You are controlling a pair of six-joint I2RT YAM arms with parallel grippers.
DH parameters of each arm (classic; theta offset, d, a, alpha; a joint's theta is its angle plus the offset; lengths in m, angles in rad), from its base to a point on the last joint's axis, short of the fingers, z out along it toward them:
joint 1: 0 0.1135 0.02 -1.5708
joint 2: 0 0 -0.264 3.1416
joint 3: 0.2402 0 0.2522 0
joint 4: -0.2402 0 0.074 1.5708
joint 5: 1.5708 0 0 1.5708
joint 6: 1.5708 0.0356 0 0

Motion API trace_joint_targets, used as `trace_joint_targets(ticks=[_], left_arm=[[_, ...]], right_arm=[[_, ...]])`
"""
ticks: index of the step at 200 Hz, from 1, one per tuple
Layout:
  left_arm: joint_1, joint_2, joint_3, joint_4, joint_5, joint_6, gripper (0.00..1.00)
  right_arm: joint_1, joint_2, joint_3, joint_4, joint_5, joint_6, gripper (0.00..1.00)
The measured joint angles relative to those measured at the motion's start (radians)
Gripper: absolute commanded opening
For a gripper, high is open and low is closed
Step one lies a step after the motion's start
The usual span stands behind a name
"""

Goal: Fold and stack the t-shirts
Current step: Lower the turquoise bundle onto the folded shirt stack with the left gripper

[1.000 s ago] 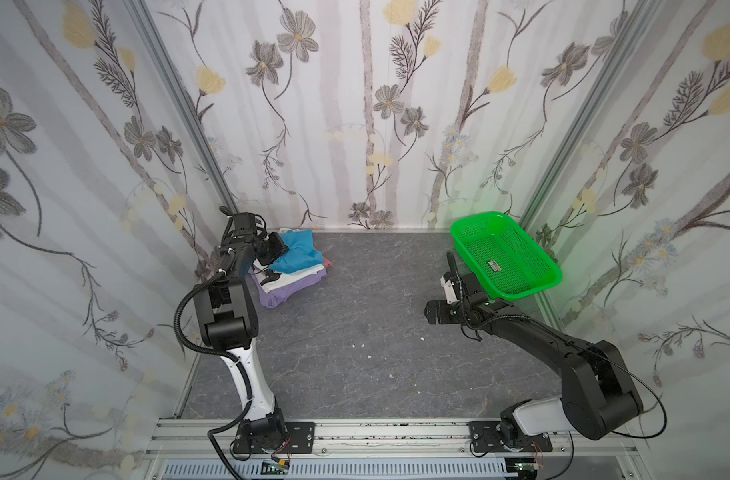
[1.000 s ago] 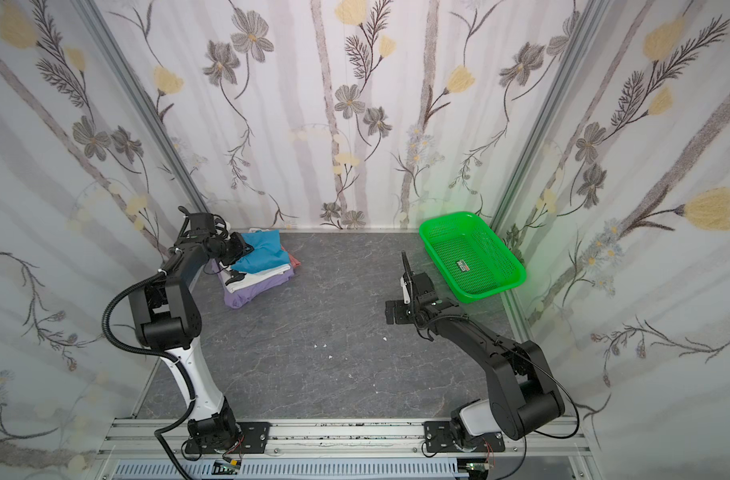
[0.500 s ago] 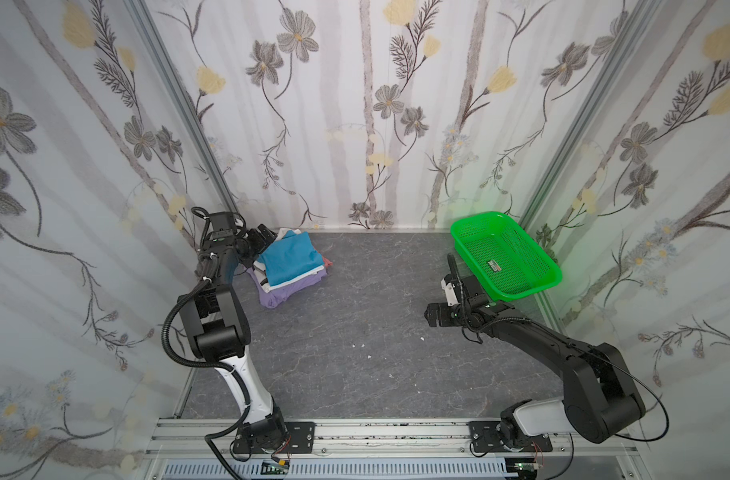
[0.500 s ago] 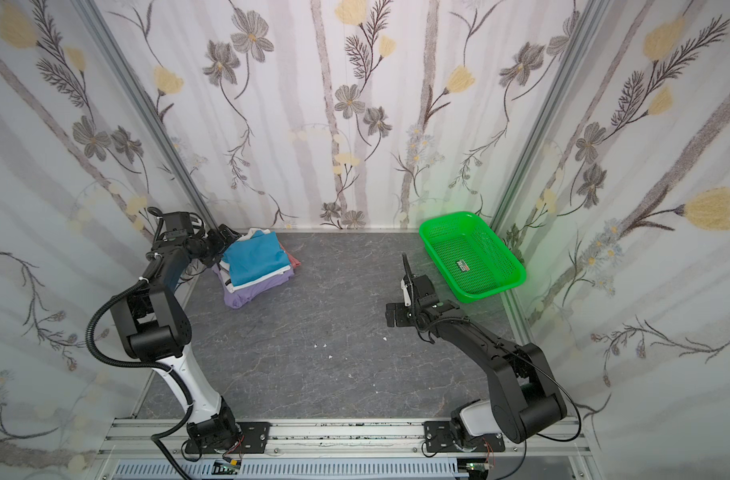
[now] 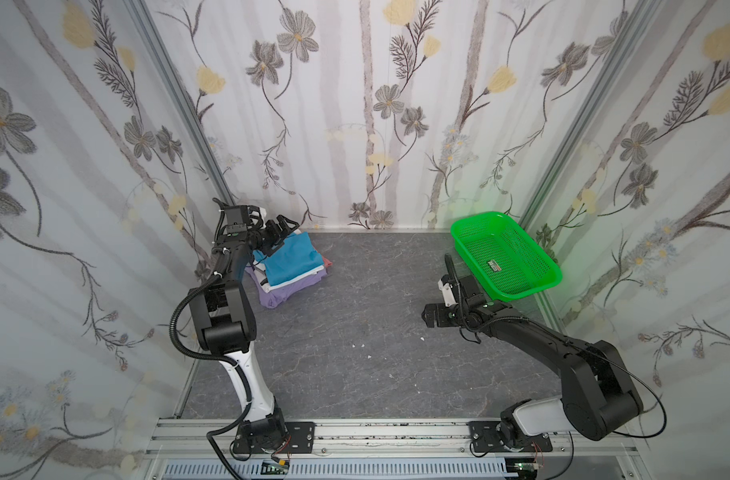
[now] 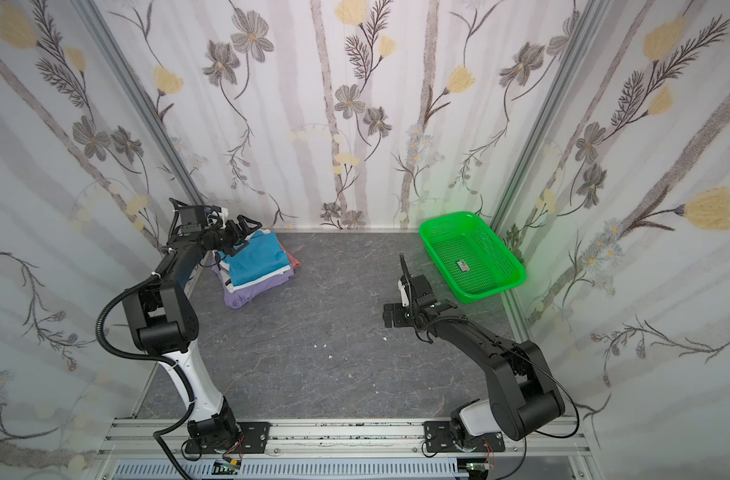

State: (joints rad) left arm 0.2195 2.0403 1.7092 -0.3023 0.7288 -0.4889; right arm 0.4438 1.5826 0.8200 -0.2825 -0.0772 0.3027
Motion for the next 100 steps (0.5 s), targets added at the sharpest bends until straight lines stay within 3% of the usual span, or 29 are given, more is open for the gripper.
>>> trace_joint_targets(ticks=[66,100], left_arm=[[0.055,0.054,-0.014,0.016,-0.091,-0.073,1.0],[0.052,-0.011,0.013,0.023,-0.09,-0.076,1.0]], right_arm=[[0.0,-0.006,-0.034,0.008,0.0,0.019,1.0],[0.0,-0.006,-0.027,0.008,0.0,0.023,1.0]])
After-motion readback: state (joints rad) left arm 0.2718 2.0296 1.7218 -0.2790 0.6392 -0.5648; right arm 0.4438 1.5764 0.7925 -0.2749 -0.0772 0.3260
